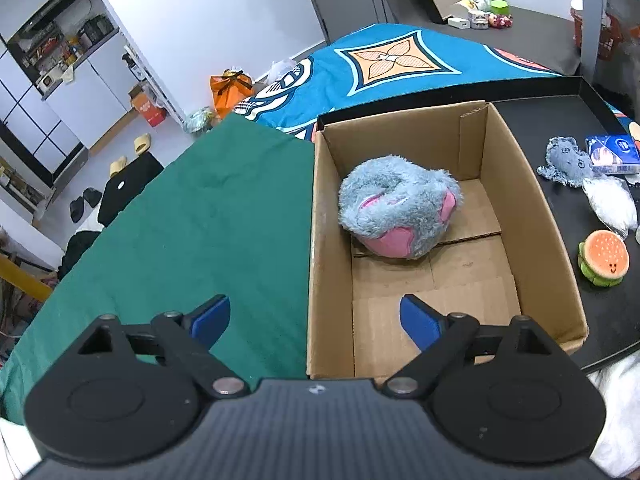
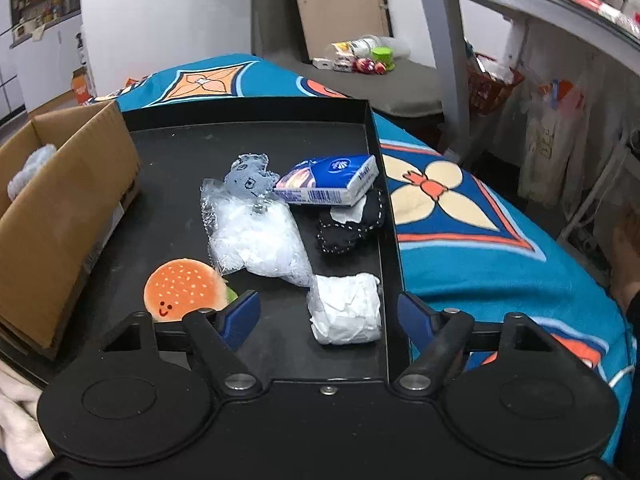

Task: Organize soft objects
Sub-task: 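Reach the right gripper to the white wrapped bundle and grasp it, then lift the white bundle with the right gripper and carry it into the box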

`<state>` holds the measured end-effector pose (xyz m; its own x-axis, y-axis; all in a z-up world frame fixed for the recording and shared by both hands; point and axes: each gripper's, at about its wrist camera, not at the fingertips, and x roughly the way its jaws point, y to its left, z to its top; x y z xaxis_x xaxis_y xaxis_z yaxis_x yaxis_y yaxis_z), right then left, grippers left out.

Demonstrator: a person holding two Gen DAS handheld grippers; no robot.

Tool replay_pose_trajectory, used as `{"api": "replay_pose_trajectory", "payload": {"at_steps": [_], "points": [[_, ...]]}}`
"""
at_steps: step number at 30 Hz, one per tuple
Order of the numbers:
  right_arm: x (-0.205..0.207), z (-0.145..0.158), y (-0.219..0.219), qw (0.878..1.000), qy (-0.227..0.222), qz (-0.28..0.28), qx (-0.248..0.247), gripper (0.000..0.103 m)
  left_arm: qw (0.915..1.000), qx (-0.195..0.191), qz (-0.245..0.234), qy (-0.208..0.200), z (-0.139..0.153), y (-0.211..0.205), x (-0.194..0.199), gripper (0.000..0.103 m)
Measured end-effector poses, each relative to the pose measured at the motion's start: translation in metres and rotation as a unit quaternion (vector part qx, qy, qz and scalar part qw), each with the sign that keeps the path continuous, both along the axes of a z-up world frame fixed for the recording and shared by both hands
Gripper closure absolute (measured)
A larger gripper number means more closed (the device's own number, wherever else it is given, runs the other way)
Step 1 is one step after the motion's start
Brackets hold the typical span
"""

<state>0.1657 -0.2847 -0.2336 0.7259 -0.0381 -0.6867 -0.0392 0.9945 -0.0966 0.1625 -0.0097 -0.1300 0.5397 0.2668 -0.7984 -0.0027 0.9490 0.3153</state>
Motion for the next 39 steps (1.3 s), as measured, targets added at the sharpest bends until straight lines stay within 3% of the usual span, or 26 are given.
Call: {"api": "replay_pose_trajectory", "payload": {"at_steps": [3,8,10,11,16,23,29,39], "points": [[0.001,-0.002,0.002,1.0,0.004,0.007,0.001,0.039,1.0,0.007,-0.001,0.003,-0.001,-0.003,0.001,0.012],[0.006,-0.01,0.002,1.0,0.024,0.0,0.001,0.041,0.9999,0.017,-0.002,0.003,-0.002,-0.005,0.002,0.012],[0.008,-0.014,0.0,0.999,0.036,-0.007,0.009,0.051,0.9998,0.017,-0.003,0.005,-0.003,-0.005,0.003,0.012],[0.008,-0.016,-0.001,0.999,0.042,-0.009,0.014,0.063,0.9998,0.018,-0.002,0.006,-0.003,-0.005,0.003,0.012],[0.004,-0.01,0.004,1.0,0.026,-0.008,0.0,0.063,0.9998,0.021,-0.003,0.006,-0.004,-0.006,0.003,0.012],[0.003,0.006,-0.001,0.999,0.014,-0.032,0.031,0.063,0.9996,0.028,-0.005,-0.002,-0.003,-0.006,0.0,0.012],[0.0,0.027,0.007,0.998,-0.006,-0.02,0.063,0.063,0.9998,0.019,-0.001,-0.005,-0.002,-0.003,-0.003,0.012],[-0.007,0.044,0.017,0.997,-0.023,-0.011,0.071,0.063,1.0,-0.003,0.005,-0.007,-0.004,0.006,-0.005,0.012]]}}
